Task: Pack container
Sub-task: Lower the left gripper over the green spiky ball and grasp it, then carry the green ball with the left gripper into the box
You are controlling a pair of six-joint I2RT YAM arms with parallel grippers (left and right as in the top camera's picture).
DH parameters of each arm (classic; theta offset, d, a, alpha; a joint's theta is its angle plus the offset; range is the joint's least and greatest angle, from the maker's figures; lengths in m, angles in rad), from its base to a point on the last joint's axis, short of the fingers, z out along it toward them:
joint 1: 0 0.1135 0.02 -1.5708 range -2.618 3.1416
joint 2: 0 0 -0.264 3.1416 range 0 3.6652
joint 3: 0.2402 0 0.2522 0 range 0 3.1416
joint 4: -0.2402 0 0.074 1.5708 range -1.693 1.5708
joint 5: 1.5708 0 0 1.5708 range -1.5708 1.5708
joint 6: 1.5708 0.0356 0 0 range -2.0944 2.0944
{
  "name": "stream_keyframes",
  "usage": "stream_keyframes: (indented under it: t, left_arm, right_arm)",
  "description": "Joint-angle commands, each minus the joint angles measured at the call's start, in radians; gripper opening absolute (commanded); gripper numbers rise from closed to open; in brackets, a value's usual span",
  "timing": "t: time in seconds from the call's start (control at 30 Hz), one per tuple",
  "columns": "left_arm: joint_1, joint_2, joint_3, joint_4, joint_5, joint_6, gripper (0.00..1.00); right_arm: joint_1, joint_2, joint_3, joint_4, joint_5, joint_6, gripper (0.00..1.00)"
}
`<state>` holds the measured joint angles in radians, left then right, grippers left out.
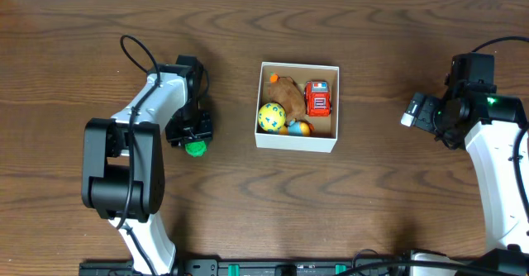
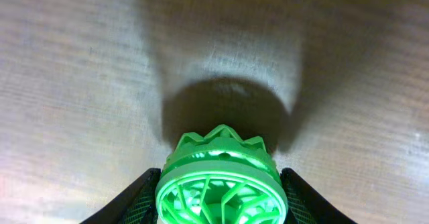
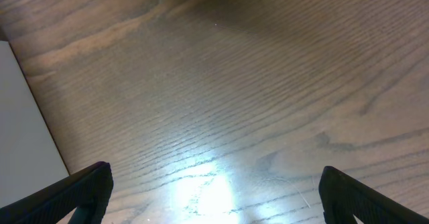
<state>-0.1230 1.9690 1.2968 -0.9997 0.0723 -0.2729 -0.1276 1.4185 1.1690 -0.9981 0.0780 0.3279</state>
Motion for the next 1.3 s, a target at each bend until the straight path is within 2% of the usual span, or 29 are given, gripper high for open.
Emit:
stream_keyframes:
  t: [0.0,0.2,0.37,0.6,0.8,0.87,0.97,1.03,1.27]
  left_arm:
    - [-0.021,-0.075,0.081,-0.034,0.000,-0.002,0.42]
    - [-0.154,-0.257,0.198,-0.042,-0.001,0.010,0.42]
    - [-0.339,-0.374,0.219,0.101,-0.002,0.084,0.43]
    - [-0.520,-0.307,0.218,0.225,-0.002,0.105,0.43]
    - [-0.583,-0.179,0.218,0.258,-0.001,0.105,0.43]
    - [-0.585,-0.150,0.218,0.258,-0.001,0.105,0.54]
    - [-0.584,-0.140,0.219,0.259,-0.001,0.106,0.59]
    - [-0.584,-0.148,0.231,0.257,-0.001,0.125,0.69]
    - [-0.568,-0.222,0.297,0.251,-0.011,0.168,0.72]
  right_arm:
    - [-0.004,0.003,-0.003,0.000,0.000,-0.016,0.99]
    - [-0.004,0.003,-0.003,0.000,0.000,-0.015,0.99]
    - [-0.004,0.003,-0.003,0.000,0.000,-0.015,0.99]
    - [-0.004,0.003,-0.003,-0.002,0.000,-0.015,0.99]
    - [-0.004,0.003,-0.003,-0.002,0.000,-0.015,0.99]
    - [-0.004,0.003,-0.003,-0.002,0.000,-0.015,0.99]
    - [-0.004,0.003,-0.003,-0.003,0.000,-0.015,0.99]
    - [-0.004,0.003,-0.003,-0.002,0.000,-0.015,0.99]
    - [-0.004,0.003,-0.003,-0.003,0.000,-0.016,0.99]
